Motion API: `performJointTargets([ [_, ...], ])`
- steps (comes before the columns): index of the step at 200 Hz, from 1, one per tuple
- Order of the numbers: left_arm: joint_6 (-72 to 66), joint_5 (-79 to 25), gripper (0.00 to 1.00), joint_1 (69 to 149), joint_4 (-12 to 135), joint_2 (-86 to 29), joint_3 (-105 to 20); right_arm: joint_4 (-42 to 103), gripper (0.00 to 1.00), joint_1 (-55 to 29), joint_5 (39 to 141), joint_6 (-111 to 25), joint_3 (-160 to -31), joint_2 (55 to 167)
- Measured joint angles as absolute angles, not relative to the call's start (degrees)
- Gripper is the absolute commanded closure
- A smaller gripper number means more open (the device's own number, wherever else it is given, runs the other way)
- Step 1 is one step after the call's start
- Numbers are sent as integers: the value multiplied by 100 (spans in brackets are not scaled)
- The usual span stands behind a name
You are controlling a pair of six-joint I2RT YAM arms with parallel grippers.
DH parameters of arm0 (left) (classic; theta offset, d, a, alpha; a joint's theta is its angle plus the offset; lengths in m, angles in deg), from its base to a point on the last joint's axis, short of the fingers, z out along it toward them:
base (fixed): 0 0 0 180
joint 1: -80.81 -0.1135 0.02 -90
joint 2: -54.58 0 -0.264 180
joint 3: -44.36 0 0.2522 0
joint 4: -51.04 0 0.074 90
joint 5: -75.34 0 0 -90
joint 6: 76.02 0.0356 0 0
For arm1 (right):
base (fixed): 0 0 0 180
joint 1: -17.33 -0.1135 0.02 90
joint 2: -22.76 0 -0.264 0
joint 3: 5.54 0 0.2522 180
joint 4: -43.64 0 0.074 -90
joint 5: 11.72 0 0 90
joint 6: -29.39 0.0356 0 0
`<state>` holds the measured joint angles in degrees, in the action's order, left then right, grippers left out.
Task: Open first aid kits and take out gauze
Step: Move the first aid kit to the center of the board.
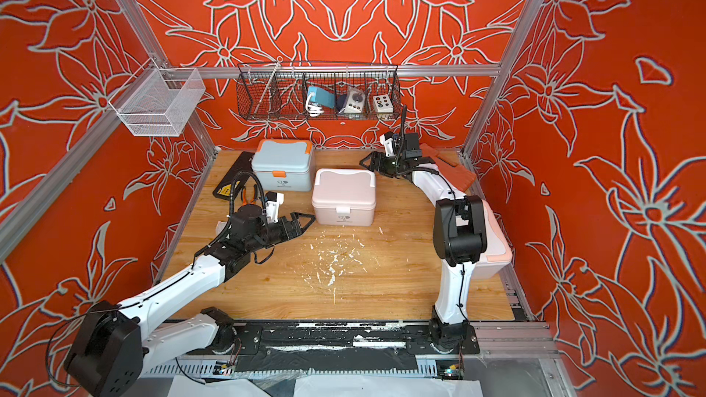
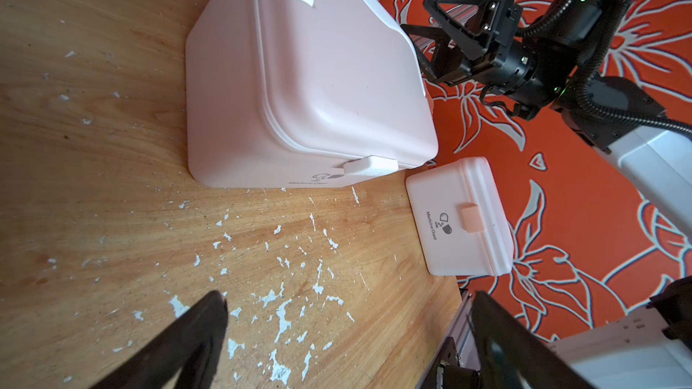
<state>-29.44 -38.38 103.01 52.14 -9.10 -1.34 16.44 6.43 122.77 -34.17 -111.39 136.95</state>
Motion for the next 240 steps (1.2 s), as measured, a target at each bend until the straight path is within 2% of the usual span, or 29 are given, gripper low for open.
performJointTargets([
  [32, -2937, -3856, 2, 10137, 5189, -1068, -134, 1716, 33, 641, 12664, -3619, -10875, 13608],
  [75, -2931, -3900, 2, 9885, 5093, -1242, -134, 1778, 37, 534, 12941, -3837, -9270, 12526],
  [105, -2885, -3930, 2, 9804, 5065, -1339, -134, 1421, 35, 245, 12906, -4056, -8341, 11529],
  [145, -2819, -3935, 2, 9761, 5058, -1387, -134, 809, 22, 121, 12476, -4056, -8129, 10554],
  [170, -2797, -3928, 2, 9743, 5054, -1461, -169, 584, 15, 132, 12176, -4062, -8735, 10729],
  [177, -2797, -3928, 2, 9732, 5054, -1527, -215, 532, 9, 132, 12126, -4069, -8971, 10882],
  [186, -2795, -3932, 3, 9723, 5050, -1640, -301, 508, 7, 129, 12060, -4104, -9262, 11105],
  [206, -2784, -3998, 3, 9697, 5008, -1942, -537, 473, 7, 101, 12019, -4167, -9808, 11676],
  [240, -2782, -4245, 5, 9689, 4849, -2440, -888, 176, 12, -295, 12008, -4384, -10429, 12543],
])
